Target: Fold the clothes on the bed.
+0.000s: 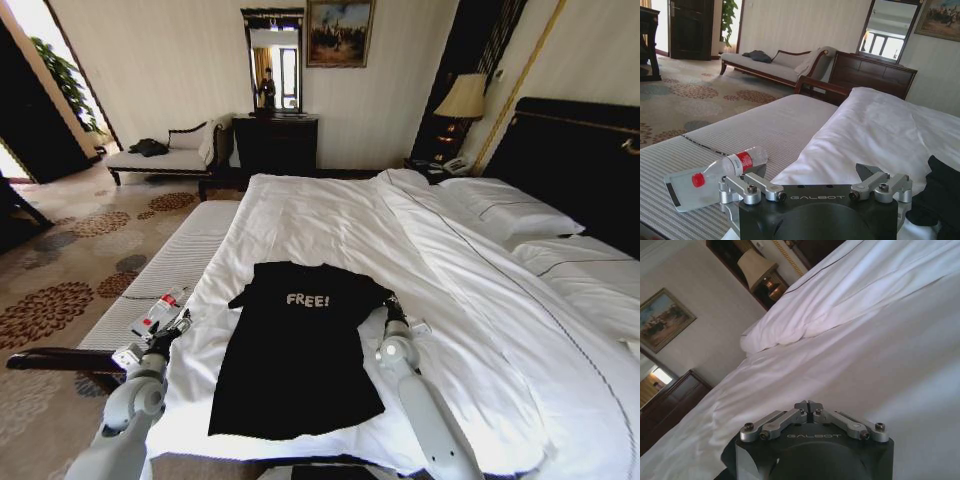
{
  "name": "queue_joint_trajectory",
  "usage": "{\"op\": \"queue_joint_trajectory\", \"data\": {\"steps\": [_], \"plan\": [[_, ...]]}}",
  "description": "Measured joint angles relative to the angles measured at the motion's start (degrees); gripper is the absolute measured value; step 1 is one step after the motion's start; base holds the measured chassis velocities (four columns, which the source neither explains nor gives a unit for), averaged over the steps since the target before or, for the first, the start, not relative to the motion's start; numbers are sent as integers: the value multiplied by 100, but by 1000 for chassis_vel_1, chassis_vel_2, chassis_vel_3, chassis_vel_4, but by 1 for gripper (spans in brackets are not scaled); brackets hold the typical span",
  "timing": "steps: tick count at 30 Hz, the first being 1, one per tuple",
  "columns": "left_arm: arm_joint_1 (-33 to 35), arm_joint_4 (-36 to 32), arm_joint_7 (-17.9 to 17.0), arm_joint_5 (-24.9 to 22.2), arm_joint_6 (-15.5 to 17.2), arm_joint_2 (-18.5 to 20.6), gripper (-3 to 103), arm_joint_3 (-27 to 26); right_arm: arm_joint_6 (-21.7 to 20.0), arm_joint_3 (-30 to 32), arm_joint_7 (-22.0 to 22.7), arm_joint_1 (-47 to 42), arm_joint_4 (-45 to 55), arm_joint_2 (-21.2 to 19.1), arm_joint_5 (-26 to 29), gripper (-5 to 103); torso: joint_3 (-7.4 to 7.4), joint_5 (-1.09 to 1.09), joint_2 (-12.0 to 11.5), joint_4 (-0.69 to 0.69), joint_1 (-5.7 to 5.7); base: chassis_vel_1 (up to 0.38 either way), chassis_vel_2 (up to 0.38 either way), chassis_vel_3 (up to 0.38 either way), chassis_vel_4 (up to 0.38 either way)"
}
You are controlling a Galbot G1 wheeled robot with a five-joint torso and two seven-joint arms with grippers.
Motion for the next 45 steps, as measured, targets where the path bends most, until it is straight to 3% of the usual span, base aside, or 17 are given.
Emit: {"op": "queue_joint_trajectory", "data": {"steps": [7, 8, 10, 11, 12, 14, 19, 20, 22, 25, 29, 30, 32, 35, 36, 40, 45], "plan": [[11, -37, -3, 0, 6, -4, 100, 18, 99, 80, 89, -207, -270, 25, -140, 0, 0, 0, 0, -2, 0, 0, 0, 0, 0], [14, -43, -5, 0, 6, -5, 100, 21, 100, 63, 88, -215, -320, 28, -166, 5, 0, -1, 0, -2, 0, 0, 0, 0, 0], [17, -50, -5, 0, 6, -8, 100, 23, 100, 54, 89, -217, -343, 32, -181, 5, 0, -1, 0, -2, 0, 0, 0, 0, 0], [26, -67, -5, 0, 7, -18, 100, 25, 100, 41, 87, -225, -370, 40, -215, 16, 0, -1, 0, -1, 0, 0, 0, 0, 0], [33, -73, -5, 0, 7, -24, 100, 23, 101, 34, 88, -243, -359, 41, -223, 16, 0, -1, 0, 0, 0, 0, 0, 0, 0], [56, -83, -5, 0, 7, -31, 100, 1, 100, 31, 126, -331, -187, 39, -229, 27, 0, 0, 0, -1, 0, 0, 0, 0, 0], [72, -85, -1, -11, 7, -19, 100, -42, 105, 163, 295, -473, 415, 42, -266, 33, 0, 0, 0, -1, 0, 0, 0, 0, 0], [69, -84, -1, -21, 7, -8, 100, -49, 111, 234, 340, -506, 606, 42, -292, 44, 0, -1, 0, 0, 0, 0, 0, 0, 0], [51, -92, -1, -62, 11, 12, 100, -51, 119, 394, 425, -583, 992, 39, -330, 54, 0, -1, 0, 0, 0, 0, 0, 0, 0], [45, -112, -5, -76, 20, 16, 100, -39, 85, 530, 574, -706, 1304, 16, -299, 60, 0, -2, 0, 0, 0, 0, 0, 0, 0], [70, -131, -6, -74, 30, 27, 100, -12, -612, 634, 1706, -1543, 2396, -45, 593, 82, 1, 2, 0, -4, 0, 0, 0, 0, 0], [71, -132, -5, -82, 31, 47, 100, -16, -829, 616, 1912, -1889, 2854, -37, 877, 82, 0, 0, 0, -4, 0, 0, 0, 0, 0], [66, -131, -6, -95, 32, 65, 100, -27, -971, 578, 1975, -2139, 3135, -33, 983, 87, 0, -1, 0, -2, -1, 0, 0, 0, 0], [31, -162, -14, -140, 48, 111, 100, -51, -1564, 349, 2186, -2887, 3785, -39, 1276, 99, 0, -1, 1, -1, -1, 0, 0, 0, 0], [31, -162, -14, -140, 48, 111, 100, -51, -1564, 349, 2186, -2887, 3785, -39, 1276, 99, 0, -1, 1, -1, -1, 0, 0, 0, 0], [50, -261, -22, -157, 62, 88, 100, -53, -2377, 49, 2612, -3212, 4101, -62, 1936, 100, 0, 0, 1, 0, 0, 0, 0, 0, 0], [116, -349, -23, -154, 63, 69, 100, -87, -2698, -213, 2766, -3185, 4038, 5, 2024, 100, 0, 0, 0, 0, 0, 0, 0, 0, 0]]}}
